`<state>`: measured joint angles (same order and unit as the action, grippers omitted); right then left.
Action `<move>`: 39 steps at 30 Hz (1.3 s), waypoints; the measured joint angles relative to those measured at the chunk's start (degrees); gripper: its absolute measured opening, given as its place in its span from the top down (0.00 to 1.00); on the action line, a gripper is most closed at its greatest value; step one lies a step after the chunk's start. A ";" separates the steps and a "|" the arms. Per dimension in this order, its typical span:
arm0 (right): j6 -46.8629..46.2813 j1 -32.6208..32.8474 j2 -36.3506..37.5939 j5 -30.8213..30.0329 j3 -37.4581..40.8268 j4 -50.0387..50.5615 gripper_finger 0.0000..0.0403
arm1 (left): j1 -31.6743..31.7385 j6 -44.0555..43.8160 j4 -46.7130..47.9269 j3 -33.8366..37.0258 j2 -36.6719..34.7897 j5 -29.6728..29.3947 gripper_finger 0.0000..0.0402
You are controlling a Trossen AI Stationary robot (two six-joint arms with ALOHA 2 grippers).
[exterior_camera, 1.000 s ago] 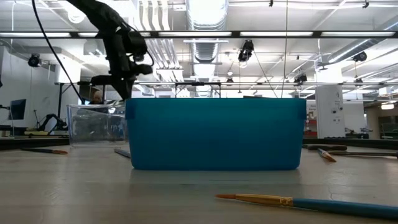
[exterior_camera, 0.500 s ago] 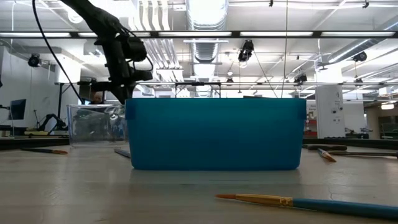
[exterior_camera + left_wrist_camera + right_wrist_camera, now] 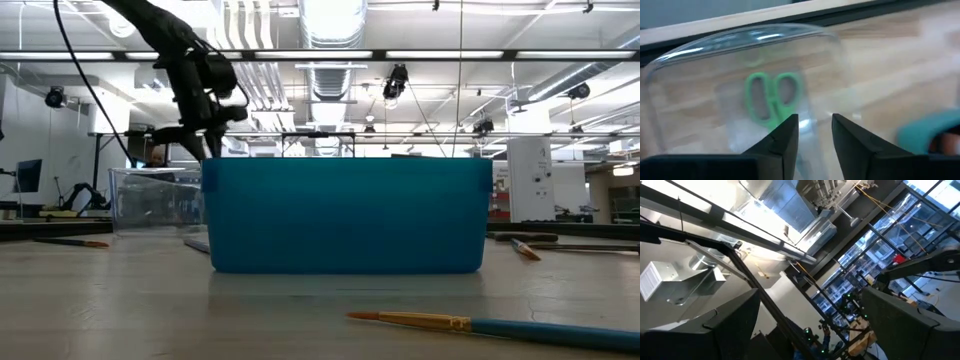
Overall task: Pick & Place Paint Supplies
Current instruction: Put the green scissors into the transparent bin, then put the black scissors into the transparent bin
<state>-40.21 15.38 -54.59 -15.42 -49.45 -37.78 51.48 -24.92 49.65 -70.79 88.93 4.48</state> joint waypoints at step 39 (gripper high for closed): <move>-36.86 -16.54 -25.00 -6.56 -38.14 118.22 0.15 | -3.93 10.74 -17.85 -4.67 -37.10 40.95 0.68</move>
<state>-77.06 -1.16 -79.59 -21.98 -87.59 80.44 47.55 -14.17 31.80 -75.46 51.84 45.43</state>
